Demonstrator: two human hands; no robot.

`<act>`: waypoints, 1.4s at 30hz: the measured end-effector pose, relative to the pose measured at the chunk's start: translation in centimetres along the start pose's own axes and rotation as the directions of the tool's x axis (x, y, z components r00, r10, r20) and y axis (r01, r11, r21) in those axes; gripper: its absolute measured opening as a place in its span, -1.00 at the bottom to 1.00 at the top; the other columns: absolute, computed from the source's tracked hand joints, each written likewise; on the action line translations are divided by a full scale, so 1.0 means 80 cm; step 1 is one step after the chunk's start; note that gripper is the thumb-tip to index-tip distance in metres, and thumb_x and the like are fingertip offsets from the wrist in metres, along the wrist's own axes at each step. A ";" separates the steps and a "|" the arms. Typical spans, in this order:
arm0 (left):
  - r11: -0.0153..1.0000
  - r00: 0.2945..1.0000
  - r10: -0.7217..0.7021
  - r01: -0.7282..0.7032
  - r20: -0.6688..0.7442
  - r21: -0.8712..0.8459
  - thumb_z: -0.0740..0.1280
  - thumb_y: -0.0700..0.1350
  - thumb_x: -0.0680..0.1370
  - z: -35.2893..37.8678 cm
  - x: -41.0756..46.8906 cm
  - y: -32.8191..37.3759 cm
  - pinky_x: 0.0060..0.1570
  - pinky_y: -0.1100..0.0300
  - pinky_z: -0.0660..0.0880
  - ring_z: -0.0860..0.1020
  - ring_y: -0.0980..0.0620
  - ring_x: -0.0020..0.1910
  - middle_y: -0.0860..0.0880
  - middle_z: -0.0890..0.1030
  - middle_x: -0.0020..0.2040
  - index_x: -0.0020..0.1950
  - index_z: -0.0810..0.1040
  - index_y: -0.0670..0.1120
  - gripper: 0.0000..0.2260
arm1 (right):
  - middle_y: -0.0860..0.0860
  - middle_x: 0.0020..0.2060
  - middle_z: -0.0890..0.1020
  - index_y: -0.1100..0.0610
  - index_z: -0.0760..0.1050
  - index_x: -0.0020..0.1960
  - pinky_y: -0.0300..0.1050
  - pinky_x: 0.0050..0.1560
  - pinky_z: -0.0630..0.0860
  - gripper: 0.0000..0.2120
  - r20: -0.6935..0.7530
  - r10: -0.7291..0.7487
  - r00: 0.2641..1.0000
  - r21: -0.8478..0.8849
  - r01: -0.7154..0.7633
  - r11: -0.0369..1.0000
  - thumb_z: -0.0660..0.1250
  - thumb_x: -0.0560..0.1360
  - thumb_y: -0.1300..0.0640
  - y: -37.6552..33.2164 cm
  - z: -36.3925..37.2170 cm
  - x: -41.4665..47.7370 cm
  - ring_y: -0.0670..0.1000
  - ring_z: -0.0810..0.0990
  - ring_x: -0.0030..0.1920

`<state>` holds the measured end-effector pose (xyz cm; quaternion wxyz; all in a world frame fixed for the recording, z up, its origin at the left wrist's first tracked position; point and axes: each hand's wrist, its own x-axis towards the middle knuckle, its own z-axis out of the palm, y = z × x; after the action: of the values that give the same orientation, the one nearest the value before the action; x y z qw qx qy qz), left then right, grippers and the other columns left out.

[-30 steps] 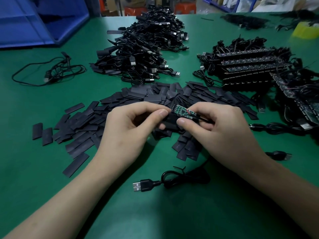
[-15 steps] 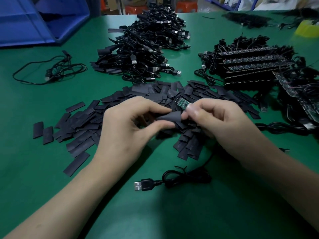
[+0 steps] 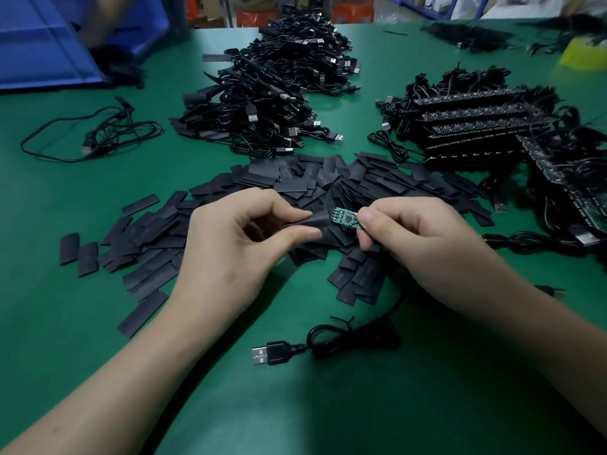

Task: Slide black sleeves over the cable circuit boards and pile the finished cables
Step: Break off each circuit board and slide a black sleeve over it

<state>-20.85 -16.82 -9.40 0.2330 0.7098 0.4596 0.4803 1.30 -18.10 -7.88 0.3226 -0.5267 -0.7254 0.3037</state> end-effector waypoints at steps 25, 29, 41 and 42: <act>0.972 0.971 0.175 -0.197 0.163 0.130 0.53 -0.01 0.44 -0.007 0.004 0.002 -0.10 0.25 0.51 0.62 0.05 -0.12 0.07 0.68 -0.11 0.06 0.75 0.00 -0.79 | 0.04 -0.44 0.31 -0.01 0.56 -0.24 -0.04 -0.36 0.21 -0.61 0.168 0.082 0.982 0.014 -0.086 0.996 0.17 0.55 -0.23 -0.005 -0.010 0.003 0.02 0.27 -0.42; 0.981 0.979 0.135 -0.154 0.154 0.119 0.54 0.00 0.44 -0.004 0.000 -0.001 -0.11 0.22 0.53 0.64 0.07 -0.12 0.14 0.68 -0.11 0.05 0.74 0.06 -0.80 | -0.11 -0.54 0.27 0.02 0.54 -0.26 -0.23 -0.49 0.17 -0.61 0.124 0.037 0.992 -0.069 -0.028 0.997 0.19 0.63 -0.15 -0.007 -0.007 -0.001 -0.12 0.23 -0.53; 0.961 0.951 0.212 -0.245 0.224 0.131 0.52 0.01 0.46 0.002 -0.003 0.005 -0.07 0.32 0.50 0.64 0.09 -0.11 0.09 0.68 -0.10 0.08 0.74 0.00 -0.77 | -0.09 -0.55 0.32 0.01 0.56 -0.30 -0.25 -0.47 0.23 -0.63 0.147 0.003 0.989 -0.115 0.014 0.993 0.21 0.62 -0.08 -0.012 0.001 -0.004 -0.12 0.28 -0.52; 0.961 0.951 0.214 -0.246 0.225 0.127 0.51 0.01 0.47 0.003 -0.004 0.006 -0.07 0.35 0.49 0.64 0.09 -0.11 0.09 0.68 -0.10 0.08 0.74 0.01 -0.78 | -0.08 -0.55 0.33 0.00 0.57 -0.30 -0.23 -0.46 0.23 -0.63 0.155 -0.004 0.988 -0.112 0.021 0.993 0.20 0.61 -0.08 -0.011 0.001 -0.004 -0.12 0.29 -0.52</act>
<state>-20.44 -17.29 -9.28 0.1670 0.8209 0.3821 0.3901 0.81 -18.66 -7.27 0.2368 -0.5144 -0.7677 0.2999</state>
